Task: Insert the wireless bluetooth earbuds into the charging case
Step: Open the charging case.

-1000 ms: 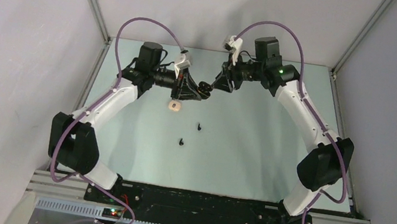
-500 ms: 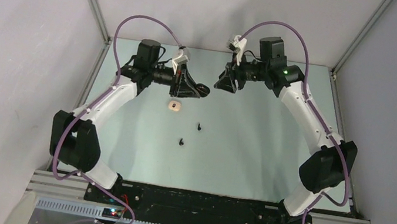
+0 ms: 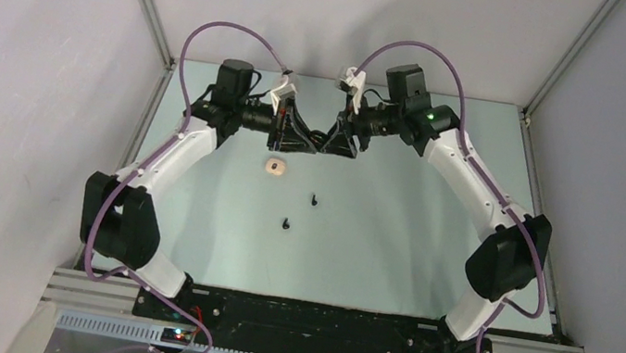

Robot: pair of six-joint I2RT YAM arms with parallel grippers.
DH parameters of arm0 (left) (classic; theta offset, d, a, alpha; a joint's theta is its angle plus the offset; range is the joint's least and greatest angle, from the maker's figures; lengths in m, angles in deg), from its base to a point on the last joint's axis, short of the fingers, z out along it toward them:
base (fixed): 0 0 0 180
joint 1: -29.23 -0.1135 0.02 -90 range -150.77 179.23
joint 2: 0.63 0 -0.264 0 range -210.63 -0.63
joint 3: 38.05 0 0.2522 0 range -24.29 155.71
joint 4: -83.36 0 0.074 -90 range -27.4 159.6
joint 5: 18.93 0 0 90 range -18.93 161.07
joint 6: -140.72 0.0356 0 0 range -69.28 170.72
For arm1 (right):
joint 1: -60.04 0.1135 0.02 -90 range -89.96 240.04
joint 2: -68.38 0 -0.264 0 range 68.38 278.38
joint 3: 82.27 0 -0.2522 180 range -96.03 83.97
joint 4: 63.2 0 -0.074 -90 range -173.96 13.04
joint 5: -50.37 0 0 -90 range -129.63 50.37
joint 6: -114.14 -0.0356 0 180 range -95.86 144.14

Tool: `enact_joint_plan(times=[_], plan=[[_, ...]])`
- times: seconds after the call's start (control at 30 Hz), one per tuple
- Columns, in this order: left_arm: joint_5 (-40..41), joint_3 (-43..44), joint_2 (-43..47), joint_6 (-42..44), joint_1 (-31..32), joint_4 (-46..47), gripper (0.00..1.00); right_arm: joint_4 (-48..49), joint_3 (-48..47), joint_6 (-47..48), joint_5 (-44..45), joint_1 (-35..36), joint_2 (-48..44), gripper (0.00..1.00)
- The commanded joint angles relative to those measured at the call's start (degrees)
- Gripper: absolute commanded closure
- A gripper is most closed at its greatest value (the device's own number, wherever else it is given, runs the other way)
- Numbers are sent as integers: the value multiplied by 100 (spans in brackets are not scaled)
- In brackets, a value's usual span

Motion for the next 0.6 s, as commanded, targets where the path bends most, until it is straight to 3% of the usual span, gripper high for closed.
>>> enact_joint_plan(times=[0.0,0.57], plan=[[-208,193,47,-16,-18,96,100,222,-363,-230,4,-163,183,46],[-298,256,-80,-33,18,103,100,621,-598,-884,-402,-416,312,46]])
